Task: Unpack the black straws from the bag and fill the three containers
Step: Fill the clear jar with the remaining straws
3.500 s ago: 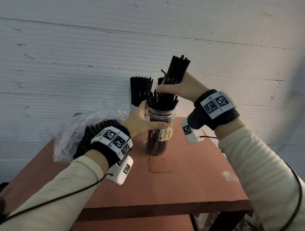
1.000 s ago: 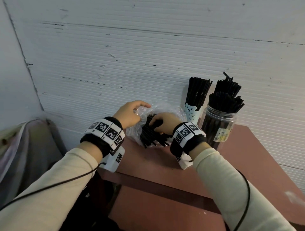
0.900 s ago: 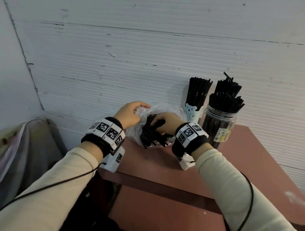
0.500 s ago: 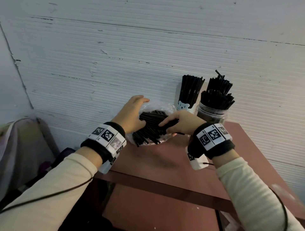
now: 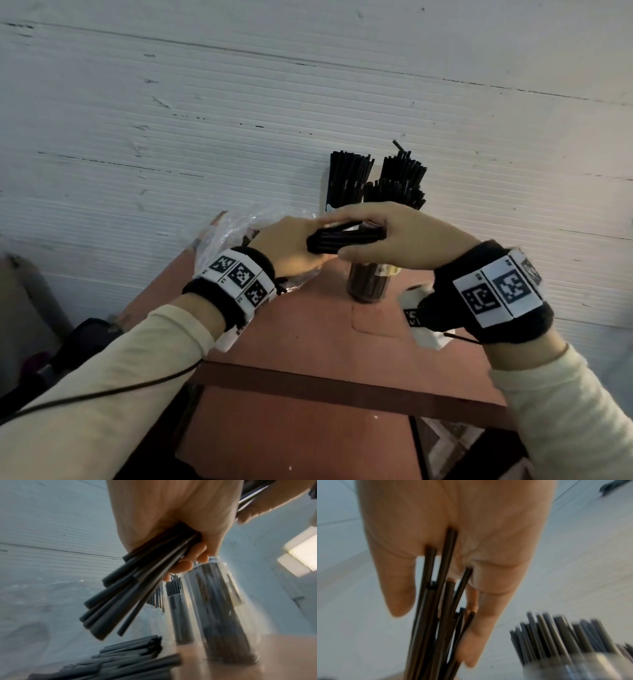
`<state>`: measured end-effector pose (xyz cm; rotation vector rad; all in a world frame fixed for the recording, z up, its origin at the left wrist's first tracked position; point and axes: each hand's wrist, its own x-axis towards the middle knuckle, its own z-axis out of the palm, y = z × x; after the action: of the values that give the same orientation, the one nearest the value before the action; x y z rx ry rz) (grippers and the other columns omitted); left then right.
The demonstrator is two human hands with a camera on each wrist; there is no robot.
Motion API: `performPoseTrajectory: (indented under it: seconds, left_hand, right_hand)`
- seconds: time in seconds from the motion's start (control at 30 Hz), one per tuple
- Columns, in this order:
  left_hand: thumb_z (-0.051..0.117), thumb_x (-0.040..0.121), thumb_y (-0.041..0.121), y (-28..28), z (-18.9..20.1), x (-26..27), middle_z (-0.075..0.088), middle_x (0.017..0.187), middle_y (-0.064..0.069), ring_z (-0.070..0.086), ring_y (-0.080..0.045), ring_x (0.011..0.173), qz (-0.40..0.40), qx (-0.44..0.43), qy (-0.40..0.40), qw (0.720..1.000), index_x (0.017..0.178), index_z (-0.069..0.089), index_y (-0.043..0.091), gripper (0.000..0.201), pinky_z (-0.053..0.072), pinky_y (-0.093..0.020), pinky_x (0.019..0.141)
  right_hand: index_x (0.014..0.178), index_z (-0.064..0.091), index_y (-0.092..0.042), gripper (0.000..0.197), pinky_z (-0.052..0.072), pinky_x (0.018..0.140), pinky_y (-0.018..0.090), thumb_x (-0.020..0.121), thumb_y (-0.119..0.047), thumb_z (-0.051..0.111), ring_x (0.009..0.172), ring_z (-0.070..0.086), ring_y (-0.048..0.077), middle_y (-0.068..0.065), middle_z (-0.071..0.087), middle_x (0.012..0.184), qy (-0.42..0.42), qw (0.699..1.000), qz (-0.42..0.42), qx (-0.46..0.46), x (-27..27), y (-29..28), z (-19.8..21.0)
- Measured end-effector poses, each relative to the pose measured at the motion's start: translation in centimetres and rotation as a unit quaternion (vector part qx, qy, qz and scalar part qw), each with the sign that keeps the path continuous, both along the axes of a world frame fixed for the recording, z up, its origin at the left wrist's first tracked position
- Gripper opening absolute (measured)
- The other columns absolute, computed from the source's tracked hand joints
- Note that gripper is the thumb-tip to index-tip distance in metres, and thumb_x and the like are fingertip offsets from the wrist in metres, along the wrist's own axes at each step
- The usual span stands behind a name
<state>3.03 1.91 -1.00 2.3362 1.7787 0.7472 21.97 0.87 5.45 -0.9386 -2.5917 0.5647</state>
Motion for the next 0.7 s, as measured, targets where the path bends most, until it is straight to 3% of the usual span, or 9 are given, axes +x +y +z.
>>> performPoseTrajectory:
  seconds: [0.07,0.13,0.23,0.33,0.4,0.47,0.57,0.6,0.7]
  left_hand:
    - [0.059,0.088,0.05,-0.1,0.2,0.6,0.064,0.068,0.007,0.06,-0.008,0.063,-0.018,-0.012,-0.096,0.995,0.073,0.058,0.028,0.026,0.043,-0.026,0.058]
    - [0.062,0.088,0.05,-0.2,0.4,1.4,0.063,0.062,0.005,0.059,-0.007,0.058,-0.036,-0.02,-0.179,0.983,0.068,0.057,0.022,0.035,0.046,-0.023,0.06]
    - [0.062,0.09,0.042,-0.6,0.4,3.0,0.05,0.054,0.007,0.049,0.001,0.048,-0.066,-0.04,-0.242,0.967,0.067,0.054,0.011,0.039,0.039,-0.008,0.054]
    - [0.064,0.089,0.043,-0.5,0.0,3.8,0.053,0.056,0.0,0.054,-0.008,0.056,-0.099,-0.067,-0.322,0.939,0.07,0.058,0.007,0.041,0.046,-0.023,0.07]
    - [0.065,0.089,0.039,-0.6,-0.5,4.0,0.056,0.061,-0.001,0.058,-0.011,0.063,-0.116,-0.093,-0.344,0.927,0.071,0.061,0.014,0.031,0.048,-0.025,0.075]
    - [0.067,0.089,0.028,-0.8,-0.9,4.2,0.062,0.069,-0.002,0.062,-0.013,0.068,-0.134,-0.115,-0.376,0.91,0.079,0.064,0.014,0.018,0.051,-0.021,0.074]
    - [0.068,0.089,0.022,-0.8,-1.3,4.1,0.064,0.069,0.003,0.064,-0.014,0.07,-0.127,-0.125,-0.413,0.893,0.082,0.065,0.013,0.012,0.051,-0.024,0.073]
    - [0.067,0.089,0.022,-0.7,-1.4,4.0,0.062,0.065,0.004,0.062,-0.013,0.068,-0.123,-0.12,-0.416,0.893,0.077,0.063,0.015,0.014,0.049,-0.026,0.073]
    - [0.065,0.09,0.023,-0.4,-1.4,3.9,0.059,0.059,0.012,0.056,-0.006,0.064,-0.111,-0.098,-0.413,0.898,0.07,0.059,0.023,0.021,0.044,-0.025,0.074]
  right_hand:
    - [0.13,0.055,-0.042,0.04,0.041,0.093,0.011,0.091,-0.035,0.063,0.105,0.056,-0.01,-0.023,0.059,0.116,0.033,0.999,-0.013,0.028,0.9,-0.7,1.4]
    - [0.127,0.056,-0.045,0.036,0.043,0.096,0.016,0.091,-0.042,0.06,0.109,0.056,-0.008,-0.02,0.059,0.119,0.098,0.992,-0.036,0.067,1.1,-1.2,2.3]
    - [0.118,0.065,-0.031,0.026,0.051,0.092,0.025,0.092,-0.034,0.063,0.108,0.061,0.002,-0.012,0.064,0.116,0.272,0.947,-0.058,0.16,0.0,-1.5,2.7]
    - [0.108,0.068,-0.018,0.017,0.054,0.085,0.027,0.092,-0.024,0.062,0.099,0.065,0.006,-0.006,0.068,0.109,0.37,0.899,-0.065,0.226,-1.0,-1.1,3.0]
    - [0.111,0.068,-0.016,0.02,0.052,0.086,0.021,0.096,-0.024,0.057,0.1,0.063,0.003,-0.007,0.068,0.111,0.343,0.901,-0.068,0.256,-1.6,-0.6,2.6]
    - [0.113,0.069,-0.012,0.028,0.047,0.085,0.015,0.1,-0.027,0.049,0.097,0.061,0.003,-0.004,0.069,0.109,0.258,0.928,-0.075,0.258,-2.0,0.0,1.7]
    - [0.102,0.068,-0.002,0.043,0.046,0.081,0.028,0.103,-0.035,0.041,0.091,0.063,0.018,0.009,0.069,0.098,0.117,0.967,-0.076,0.213,-2.5,0.8,-0.4]
    - [0.101,0.068,-0.003,0.042,0.046,0.083,0.029,0.102,-0.035,0.041,0.092,0.062,0.017,0.009,0.069,0.099,0.107,0.971,-0.069,0.2,-2.6,0.9,-0.9]
    - [0.12,0.065,-0.017,0.031,0.04,0.097,0.013,0.098,-0.036,0.052,0.111,0.053,0.003,-0.004,0.062,0.12,0.171,0.962,-0.064,0.203,-2.6,0.8,-1.2]
